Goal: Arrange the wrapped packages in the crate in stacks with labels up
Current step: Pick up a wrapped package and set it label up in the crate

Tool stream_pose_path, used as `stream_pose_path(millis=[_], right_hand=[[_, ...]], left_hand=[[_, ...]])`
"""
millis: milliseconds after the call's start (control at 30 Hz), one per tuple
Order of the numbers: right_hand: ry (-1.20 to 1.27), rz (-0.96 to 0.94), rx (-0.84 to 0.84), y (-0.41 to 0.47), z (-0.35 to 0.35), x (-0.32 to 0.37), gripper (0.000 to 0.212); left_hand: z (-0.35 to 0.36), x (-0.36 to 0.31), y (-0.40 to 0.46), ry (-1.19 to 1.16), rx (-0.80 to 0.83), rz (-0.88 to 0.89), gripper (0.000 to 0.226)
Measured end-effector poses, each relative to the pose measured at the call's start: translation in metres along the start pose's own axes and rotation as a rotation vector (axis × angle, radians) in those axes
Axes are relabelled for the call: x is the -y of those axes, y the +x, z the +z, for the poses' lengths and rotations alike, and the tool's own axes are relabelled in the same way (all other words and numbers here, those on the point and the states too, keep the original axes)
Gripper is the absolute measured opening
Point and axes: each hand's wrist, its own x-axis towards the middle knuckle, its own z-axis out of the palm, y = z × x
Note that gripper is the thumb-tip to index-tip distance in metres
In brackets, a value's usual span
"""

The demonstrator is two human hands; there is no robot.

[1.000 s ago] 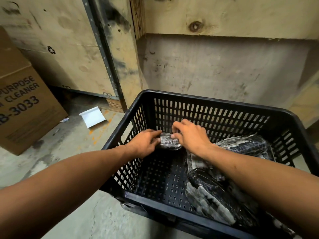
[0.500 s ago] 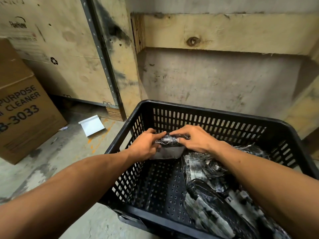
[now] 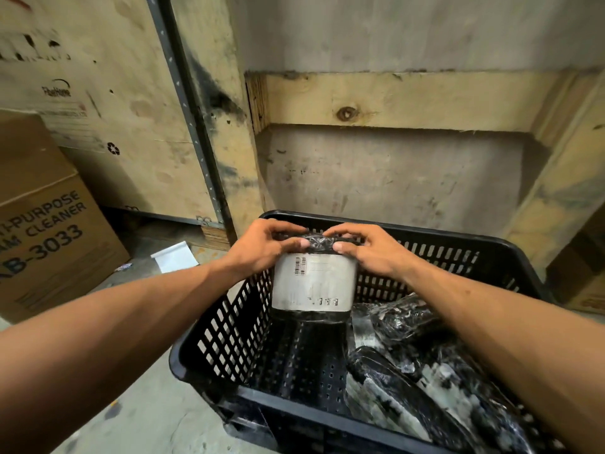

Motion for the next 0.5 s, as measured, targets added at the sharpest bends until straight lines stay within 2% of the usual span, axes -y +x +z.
stream_pose_path(millis=[67,200,267,400,500], right_hand=[[0.04,0.002,-0.059,-0.006,-0.001,-0.002,0.027],[0.126,0.016,-0.146,-0.016,-0.005,0.002,0.027],[0.148,0.032,-0.181,-0.021,-0.009,0.006,0.028],[0.225,0.09,-0.246,-0.03,-0.014,0.011,0.032],[0.296,0.113,-0.226,-0.036,-0.011,0.009,0.033]], left_hand=[[0.001,-0.004,-0.003,-0.031,0.002,0.028,0.037],[0.005,-0.001,-0.01,-0.021,0.026,0.078,0.078],[0.007,0.002,-0.014,-0.044,0.011,0.075,0.088],[0.007,0.007,-0.023,0.015,0.033,0.066,0.087],[0.008,0.007,-0.025,0.024,0.031,0.044,0.082]])
